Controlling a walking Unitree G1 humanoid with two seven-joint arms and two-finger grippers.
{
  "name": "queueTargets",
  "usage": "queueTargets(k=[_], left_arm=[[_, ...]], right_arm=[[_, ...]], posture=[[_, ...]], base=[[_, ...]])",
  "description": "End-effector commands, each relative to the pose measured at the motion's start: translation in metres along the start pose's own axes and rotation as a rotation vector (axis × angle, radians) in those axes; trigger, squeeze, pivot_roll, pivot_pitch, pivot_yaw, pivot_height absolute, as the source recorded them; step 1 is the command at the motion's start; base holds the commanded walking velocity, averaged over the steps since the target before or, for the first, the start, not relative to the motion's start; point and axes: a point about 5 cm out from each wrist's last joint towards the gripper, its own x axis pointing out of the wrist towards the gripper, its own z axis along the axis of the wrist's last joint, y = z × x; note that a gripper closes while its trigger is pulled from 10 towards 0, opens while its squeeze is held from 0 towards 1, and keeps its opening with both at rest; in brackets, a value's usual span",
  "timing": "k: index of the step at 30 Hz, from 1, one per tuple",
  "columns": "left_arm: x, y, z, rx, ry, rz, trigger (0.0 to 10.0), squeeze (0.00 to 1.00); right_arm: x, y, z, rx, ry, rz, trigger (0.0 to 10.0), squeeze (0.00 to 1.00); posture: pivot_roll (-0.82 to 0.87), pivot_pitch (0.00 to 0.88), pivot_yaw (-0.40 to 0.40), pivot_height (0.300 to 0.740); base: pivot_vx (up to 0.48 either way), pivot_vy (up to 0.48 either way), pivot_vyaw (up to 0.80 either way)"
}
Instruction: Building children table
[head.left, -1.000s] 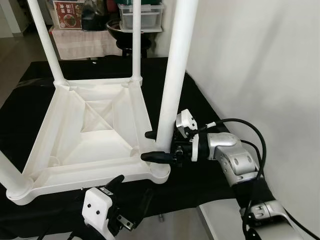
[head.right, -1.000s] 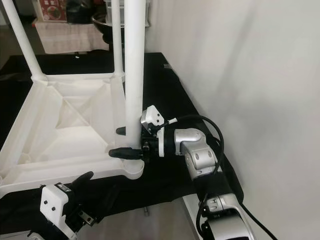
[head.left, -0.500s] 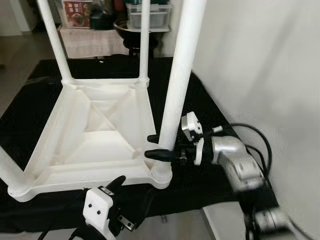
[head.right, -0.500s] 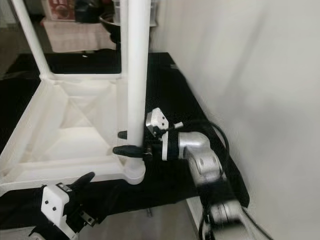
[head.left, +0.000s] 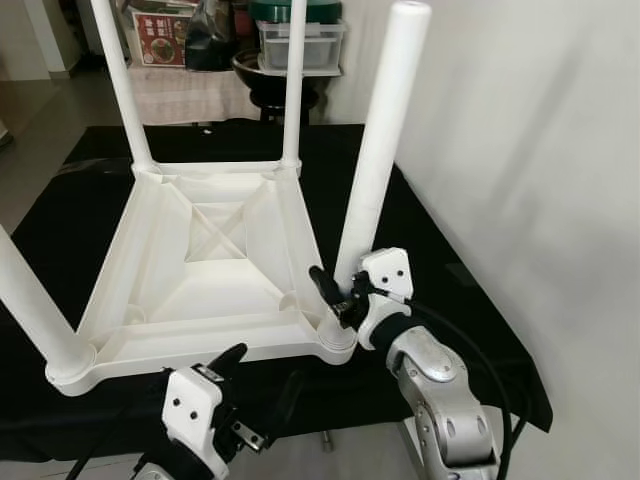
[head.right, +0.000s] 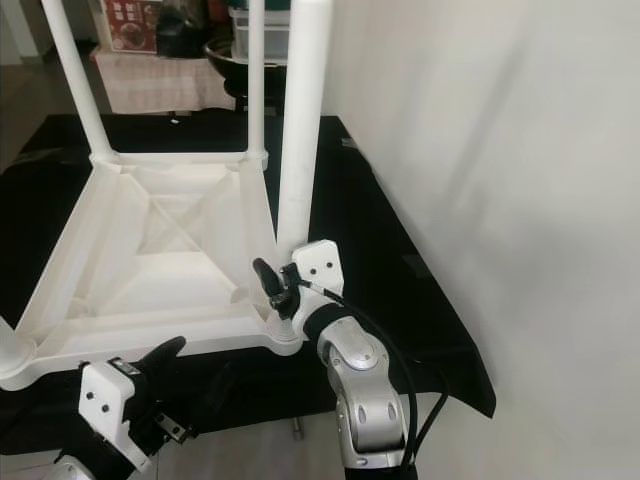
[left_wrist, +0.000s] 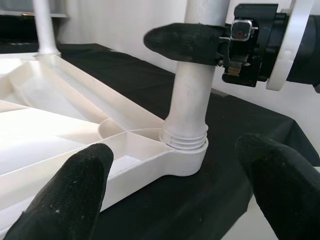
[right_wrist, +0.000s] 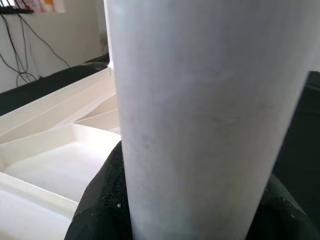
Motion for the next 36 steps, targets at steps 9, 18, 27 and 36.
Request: queueTargets(k=[9,18,27,36], left_arm=[[0.000,-0.001,-0.003,-0.020,0.010,0.004,10.0,0.00],[-0.004,-0.005,-0.001,-0.018,0.012,0.008,10.0,0.00],[-0.008,-0.008,-0.001,-0.022,0.022,0.005,10.0,0.00],[-0.008,-0.008,-0.001,-0.025,0.023,0.004,10.0,0.00]], right_arm=[[0.010,0.004,0.020,-0.038,-0.009,0.636,10.0,1.00],[0.013,-0.007,0.021,-0.131,0.058,1.008,10.0,0.00],[0.021,-0.019,0.026,-0.061,0.073,1.129,0.0,0.00],[0.018,-0.027,0.019,-0.050,0.075,1.077,0.0,0.00]], posture=[[0.02,0.116,-0.089,0.740],[0.06,0.139,-0.092,0.740],[0.07,0.148,-0.090,0.740],[0.06,0.141,-0.089,0.740]], base=[[0.000,0.000,0.00],[0.000,0.000,0.00],[0.000,0.000,0.00],[0.000,0.000,0.00]])
